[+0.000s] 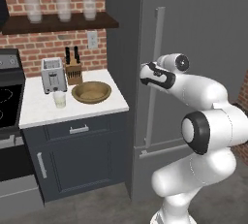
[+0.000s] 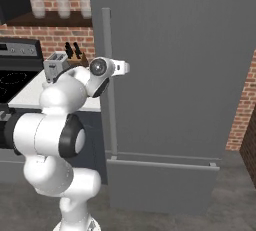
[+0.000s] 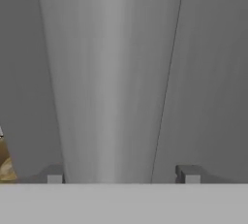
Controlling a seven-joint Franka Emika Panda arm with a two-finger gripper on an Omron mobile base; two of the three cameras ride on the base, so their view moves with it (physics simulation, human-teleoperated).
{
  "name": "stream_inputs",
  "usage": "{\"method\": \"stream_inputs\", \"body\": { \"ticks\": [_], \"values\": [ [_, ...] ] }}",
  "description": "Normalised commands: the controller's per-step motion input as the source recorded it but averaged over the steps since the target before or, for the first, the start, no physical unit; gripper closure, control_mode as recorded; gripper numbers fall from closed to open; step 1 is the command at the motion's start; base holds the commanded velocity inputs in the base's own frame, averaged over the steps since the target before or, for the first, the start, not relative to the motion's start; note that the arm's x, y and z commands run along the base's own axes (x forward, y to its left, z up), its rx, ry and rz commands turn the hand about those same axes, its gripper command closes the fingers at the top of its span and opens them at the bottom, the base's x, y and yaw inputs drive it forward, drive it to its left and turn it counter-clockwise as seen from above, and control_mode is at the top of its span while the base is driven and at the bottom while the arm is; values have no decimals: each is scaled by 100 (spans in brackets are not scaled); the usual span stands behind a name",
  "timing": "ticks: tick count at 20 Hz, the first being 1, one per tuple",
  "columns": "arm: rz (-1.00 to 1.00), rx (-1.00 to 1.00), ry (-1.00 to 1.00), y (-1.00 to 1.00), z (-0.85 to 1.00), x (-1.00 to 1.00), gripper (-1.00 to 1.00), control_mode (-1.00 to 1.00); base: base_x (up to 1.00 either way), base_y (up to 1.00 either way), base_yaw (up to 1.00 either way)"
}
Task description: Grab a lemon wedge from the fridge and one ice cube from the ice bowl, and put them in the glass of lemonade.
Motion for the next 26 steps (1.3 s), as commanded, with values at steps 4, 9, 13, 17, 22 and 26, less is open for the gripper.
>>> {"method": "stream_inputs", "body": {
  "ticks": [4, 9, 13, 17, 22, 26],
  "values": [
    [0, 0, 9, -2, 0, -2, 100, -100, 0, 0, 0],
    [0, 3, 7, -35, 0, -91, 100, -100, 0, 0, 0],
    [0, 6, 6, -51, 0, -100, 100, -100, 0, 0, 0],
    [0, 7, 6, -61, 0, -100, 100, -100, 0, 0, 0],
    [0, 8, 8, -67, 0, -100, 100, -100, 0, 0, 0],
    [0, 8, 8, -70, 0, -100, 100, -100, 0, 0, 0]
  ]
}}
